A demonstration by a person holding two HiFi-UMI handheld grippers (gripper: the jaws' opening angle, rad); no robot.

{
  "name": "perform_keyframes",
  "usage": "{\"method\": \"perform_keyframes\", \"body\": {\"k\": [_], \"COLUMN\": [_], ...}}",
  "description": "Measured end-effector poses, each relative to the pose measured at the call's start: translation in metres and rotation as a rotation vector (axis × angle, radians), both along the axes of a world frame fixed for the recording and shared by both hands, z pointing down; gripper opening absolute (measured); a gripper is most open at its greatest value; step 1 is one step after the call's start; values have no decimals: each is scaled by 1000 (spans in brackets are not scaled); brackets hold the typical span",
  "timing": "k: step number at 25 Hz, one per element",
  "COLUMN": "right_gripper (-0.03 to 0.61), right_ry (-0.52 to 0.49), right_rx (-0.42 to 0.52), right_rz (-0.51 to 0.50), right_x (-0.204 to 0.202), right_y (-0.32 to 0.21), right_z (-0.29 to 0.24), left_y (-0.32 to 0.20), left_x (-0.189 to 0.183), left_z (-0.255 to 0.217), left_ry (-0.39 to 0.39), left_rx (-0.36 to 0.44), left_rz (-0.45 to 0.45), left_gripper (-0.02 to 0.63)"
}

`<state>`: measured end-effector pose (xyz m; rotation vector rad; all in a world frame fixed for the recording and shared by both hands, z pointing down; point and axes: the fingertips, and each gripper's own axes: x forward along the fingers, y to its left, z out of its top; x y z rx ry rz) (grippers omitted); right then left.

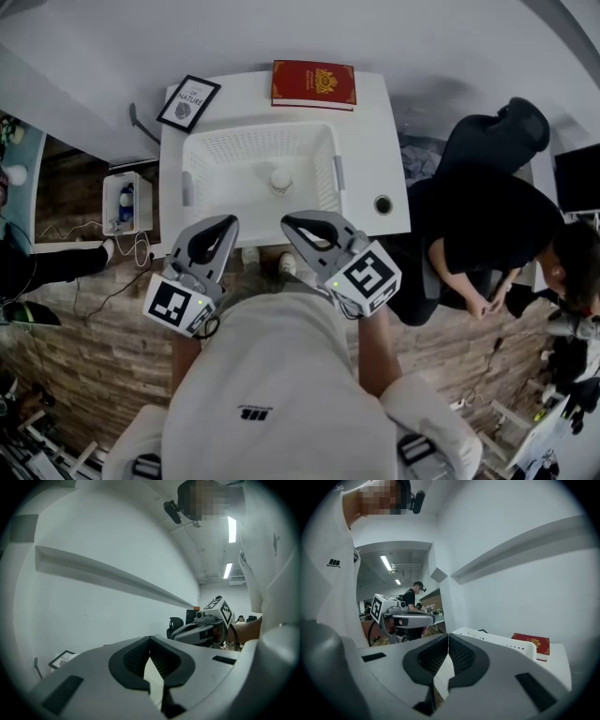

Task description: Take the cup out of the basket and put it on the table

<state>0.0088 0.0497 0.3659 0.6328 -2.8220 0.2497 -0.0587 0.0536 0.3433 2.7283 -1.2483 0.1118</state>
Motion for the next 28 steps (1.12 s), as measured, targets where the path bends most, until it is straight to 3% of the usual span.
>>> {"method": "perform_keyframes", "body": {"k": [14,28], "right_gripper": [14,14], "right_ry": [59,155], "right_rx": [-47,-83], "right_rz": [200,347], "right_x": [-15,-30], "right_y": [-46,-78], "right_z": [17,39], "left_y": [-64,-93], "left_x": [-2,-15], "left_z": [16,32], "left_ry": [1,12], "left_rx": [-32,-58], "left_rz": [225,388], "left_gripper": [9,9]}}
